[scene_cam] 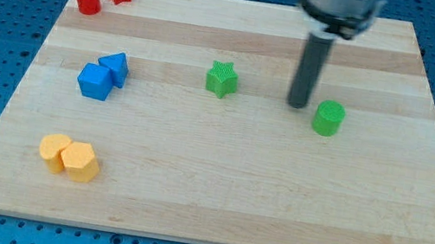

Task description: Push the green circle parallel to the right of the green star

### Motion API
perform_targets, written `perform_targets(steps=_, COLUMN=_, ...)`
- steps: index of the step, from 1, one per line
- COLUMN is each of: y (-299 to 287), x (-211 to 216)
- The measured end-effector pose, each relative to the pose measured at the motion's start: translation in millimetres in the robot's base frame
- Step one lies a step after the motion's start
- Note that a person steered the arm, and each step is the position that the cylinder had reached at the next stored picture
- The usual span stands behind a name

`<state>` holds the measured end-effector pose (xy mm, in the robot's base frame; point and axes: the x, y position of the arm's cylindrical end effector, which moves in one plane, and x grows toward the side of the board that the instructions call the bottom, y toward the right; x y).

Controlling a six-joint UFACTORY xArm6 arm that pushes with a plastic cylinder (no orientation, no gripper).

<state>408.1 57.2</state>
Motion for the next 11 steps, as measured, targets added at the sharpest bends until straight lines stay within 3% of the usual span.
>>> perform_targets(steps=1, y=-39, x=39)
perform_targets(steps=2, y=43, x=58)
perform_targets(steps=3, y=117, x=51)
perform_targets(steps=4, y=122, x=22)
perform_targets(steps=5, y=116, x=73)
perform_targets(steps=6, y=69, x=72)
perform_targets(steps=8, y=139, x=28)
perform_targets(steps=9, y=102, x=65)
perform_targets(steps=10, y=-7, x=61)
perform_targets(steps=11, y=-103, x=27)
